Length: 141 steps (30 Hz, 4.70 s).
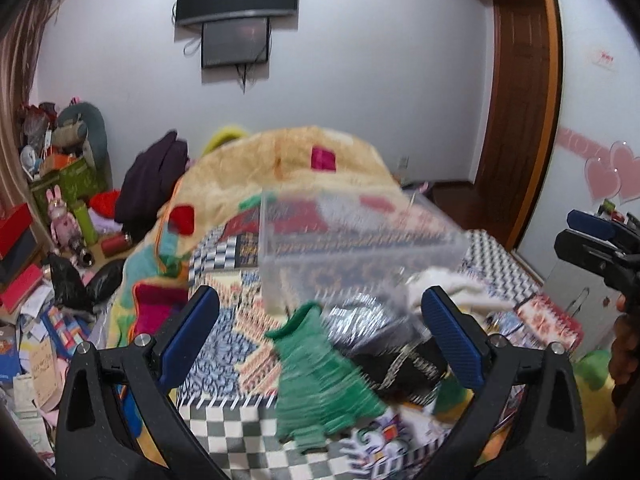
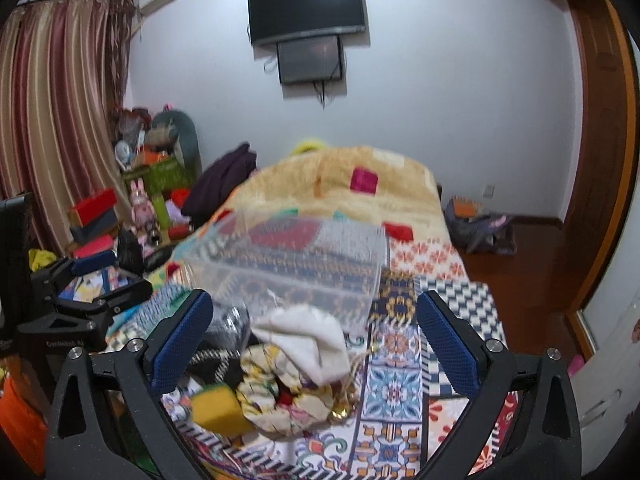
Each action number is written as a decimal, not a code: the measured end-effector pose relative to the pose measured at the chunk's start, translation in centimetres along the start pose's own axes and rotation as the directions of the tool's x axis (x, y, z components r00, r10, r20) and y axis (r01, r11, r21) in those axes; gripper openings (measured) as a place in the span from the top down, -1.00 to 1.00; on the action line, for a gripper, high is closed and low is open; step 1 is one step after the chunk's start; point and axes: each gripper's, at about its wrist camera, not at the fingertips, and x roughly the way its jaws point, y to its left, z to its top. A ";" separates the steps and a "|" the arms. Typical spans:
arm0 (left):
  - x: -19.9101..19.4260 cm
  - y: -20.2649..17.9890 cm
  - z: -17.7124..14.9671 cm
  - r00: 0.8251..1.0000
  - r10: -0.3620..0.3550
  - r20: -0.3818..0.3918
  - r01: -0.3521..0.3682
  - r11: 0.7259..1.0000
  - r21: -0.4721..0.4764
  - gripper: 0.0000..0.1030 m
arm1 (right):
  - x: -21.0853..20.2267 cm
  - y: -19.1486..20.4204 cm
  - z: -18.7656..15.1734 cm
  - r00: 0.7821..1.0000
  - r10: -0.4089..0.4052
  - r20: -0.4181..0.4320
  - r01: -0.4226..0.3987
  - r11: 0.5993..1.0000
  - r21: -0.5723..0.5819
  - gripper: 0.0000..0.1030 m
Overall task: Organize soft objects
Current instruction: 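Grasp the white cloth with the right tool while the left tool grasps the green knit garment, then carry the white cloth and green knit into the clear box while both tools open, then grasp the silver foil bag with the left tool while the right tool reaches the floral scrunchie, then grasp the floral scrunchie with the right tool while the left tool carries the silver bag to the box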
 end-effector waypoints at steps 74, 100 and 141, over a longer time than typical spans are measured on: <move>17.2 0.8 8.0 0.976 -0.080 -0.202 0.092 0.994 0.052 0.89 | 15.2 -2.9 4.0 0.970 0.054 -0.238 -0.061 0.998 -0.019 0.79; 10.2 -1.0 8.2 0.996 -0.042 -0.083 0.050 0.994 0.100 -0.48 | 8.8 -1.7 5.7 0.989 0.057 -0.138 -0.065 0.997 -0.051 -0.33; 10.4 -2.6 -2.2 0.939 -0.195 -0.284 0.202 0.979 -0.003 0.10 | 7.7 -0.9 -4.7 0.914 0.175 -0.365 -0.192 0.981 -0.011 0.82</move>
